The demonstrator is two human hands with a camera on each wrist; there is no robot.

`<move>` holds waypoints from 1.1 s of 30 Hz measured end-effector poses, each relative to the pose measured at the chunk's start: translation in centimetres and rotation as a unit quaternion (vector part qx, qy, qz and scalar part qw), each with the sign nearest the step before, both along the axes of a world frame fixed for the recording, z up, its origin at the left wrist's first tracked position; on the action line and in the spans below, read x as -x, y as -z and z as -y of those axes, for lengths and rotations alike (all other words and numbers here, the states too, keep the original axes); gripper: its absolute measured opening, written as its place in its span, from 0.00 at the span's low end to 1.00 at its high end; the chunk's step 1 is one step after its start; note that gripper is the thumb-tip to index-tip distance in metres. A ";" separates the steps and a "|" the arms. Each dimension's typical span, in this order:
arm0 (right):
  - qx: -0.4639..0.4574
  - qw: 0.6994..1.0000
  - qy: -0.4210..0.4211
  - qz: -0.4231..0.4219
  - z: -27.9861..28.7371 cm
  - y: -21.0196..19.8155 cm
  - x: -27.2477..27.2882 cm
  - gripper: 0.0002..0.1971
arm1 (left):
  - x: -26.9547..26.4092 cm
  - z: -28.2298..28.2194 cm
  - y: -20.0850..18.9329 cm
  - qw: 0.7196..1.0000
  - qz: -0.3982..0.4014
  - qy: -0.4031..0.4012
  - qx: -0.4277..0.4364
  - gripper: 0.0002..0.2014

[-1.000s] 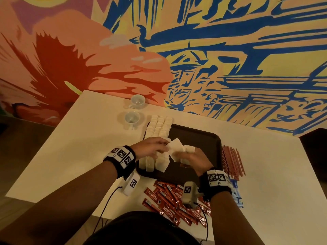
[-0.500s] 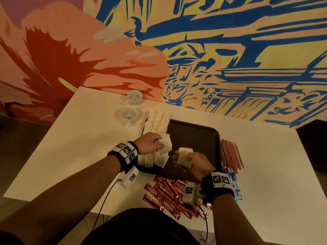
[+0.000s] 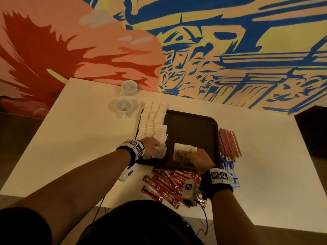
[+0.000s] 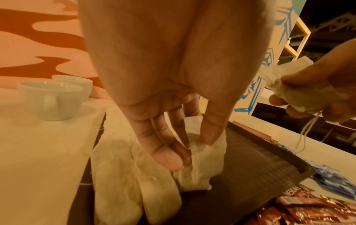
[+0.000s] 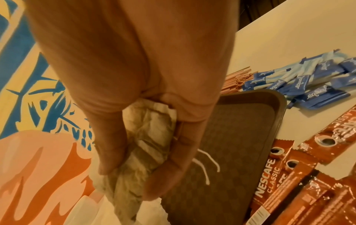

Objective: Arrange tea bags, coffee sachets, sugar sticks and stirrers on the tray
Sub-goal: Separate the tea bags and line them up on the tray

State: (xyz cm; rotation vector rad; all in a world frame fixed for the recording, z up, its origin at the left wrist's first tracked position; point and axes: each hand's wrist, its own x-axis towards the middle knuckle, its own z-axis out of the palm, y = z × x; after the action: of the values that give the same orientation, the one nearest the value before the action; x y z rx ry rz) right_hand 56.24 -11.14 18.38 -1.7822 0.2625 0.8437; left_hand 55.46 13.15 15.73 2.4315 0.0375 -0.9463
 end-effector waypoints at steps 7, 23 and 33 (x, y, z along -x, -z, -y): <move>-0.026 0.999 0.007 -0.019 0.2 -0.7 -0.3 0.08 | -0.4 0.7 1.1 0.998 -0.026 0.017 -0.050 0.20; -0.022 0.993 -0.092 0.067 -1.2 -2.0 -1.5 0.08 | -0.1 -0.3 -2.3 0.989 0.108 -0.073 0.065 0.20; -0.067 0.995 -0.071 0.029 -3.4 -1.1 -1.8 0.09 | 1.1 0.8 -3.8 0.954 0.040 -0.164 0.247 0.23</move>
State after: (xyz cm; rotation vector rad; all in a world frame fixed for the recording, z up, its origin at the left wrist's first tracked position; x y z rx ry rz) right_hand 58.07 -7.79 19.46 -1.7111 0.0390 0.8877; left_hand 54.35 12.35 19.55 1.9196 0.1515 -0.6174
